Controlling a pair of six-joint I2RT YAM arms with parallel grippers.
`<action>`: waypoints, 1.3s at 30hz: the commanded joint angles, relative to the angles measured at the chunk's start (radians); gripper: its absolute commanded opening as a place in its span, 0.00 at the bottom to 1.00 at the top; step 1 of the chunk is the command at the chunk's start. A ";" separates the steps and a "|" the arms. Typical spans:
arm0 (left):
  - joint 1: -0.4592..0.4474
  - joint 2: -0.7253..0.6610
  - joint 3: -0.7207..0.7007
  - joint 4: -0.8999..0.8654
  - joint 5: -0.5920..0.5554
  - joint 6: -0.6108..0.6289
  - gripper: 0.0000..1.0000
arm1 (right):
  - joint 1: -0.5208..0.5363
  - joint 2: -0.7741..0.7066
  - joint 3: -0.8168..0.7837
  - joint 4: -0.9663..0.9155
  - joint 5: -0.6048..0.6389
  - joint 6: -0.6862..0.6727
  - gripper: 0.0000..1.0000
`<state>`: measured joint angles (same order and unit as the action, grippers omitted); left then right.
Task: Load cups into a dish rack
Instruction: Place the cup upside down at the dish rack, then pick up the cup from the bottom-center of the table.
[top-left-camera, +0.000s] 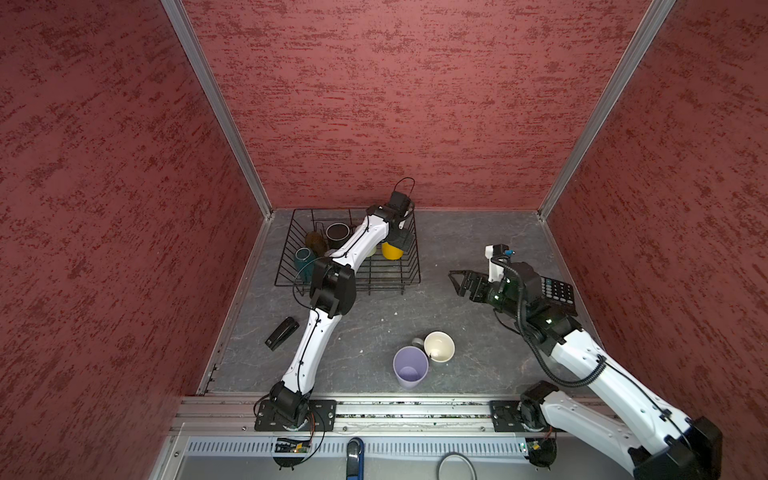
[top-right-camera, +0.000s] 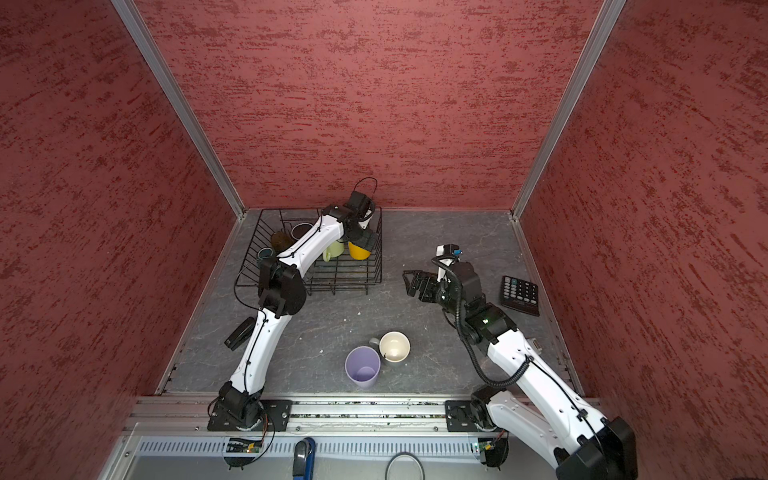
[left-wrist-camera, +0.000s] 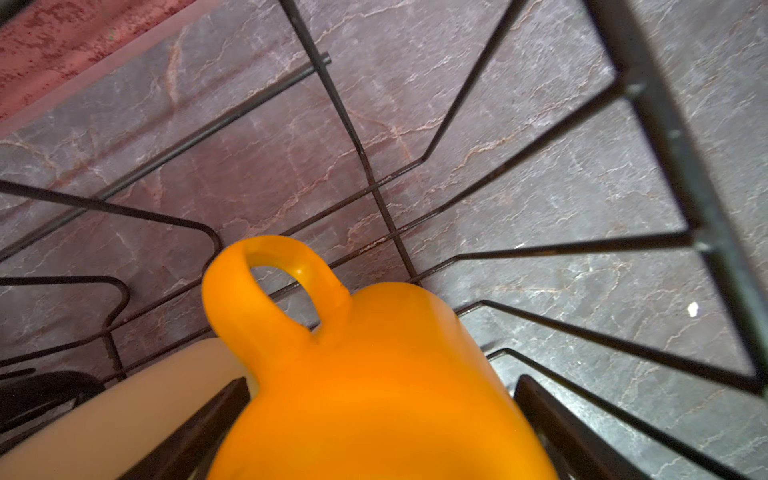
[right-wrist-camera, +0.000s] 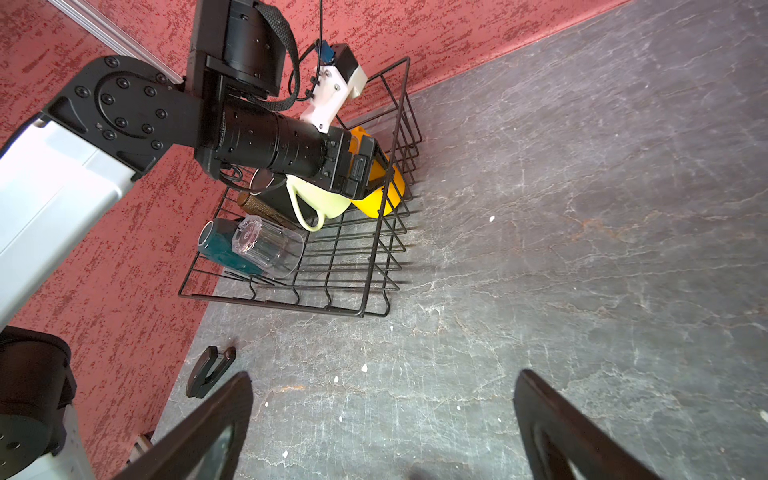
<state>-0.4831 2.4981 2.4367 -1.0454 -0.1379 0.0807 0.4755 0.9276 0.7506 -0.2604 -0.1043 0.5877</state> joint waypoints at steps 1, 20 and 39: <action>-0.006 -0.057 0.024 0.008 -0.014 0.008 1.00 | -0.005 -0.018 -0.007 -0.009 0.008 0.013 0.99; -0.038 -0.664 -0.426 0.354 0.027 -0.069 1.00 | 0.020 -0.031 0.069 -0.366 0.095 -0.035 0.99; 0.279 -1.356 -1.215 0.778 0.434 -0.192 1.00 | 0.321 -0.079 0.096 -0.662 0.148 0.183 0.56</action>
<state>-0.2115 1.1976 1.2621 -0.3286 0.2584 -0.1555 0.7532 0.8330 0.8291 -0.8757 0.0174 0.7029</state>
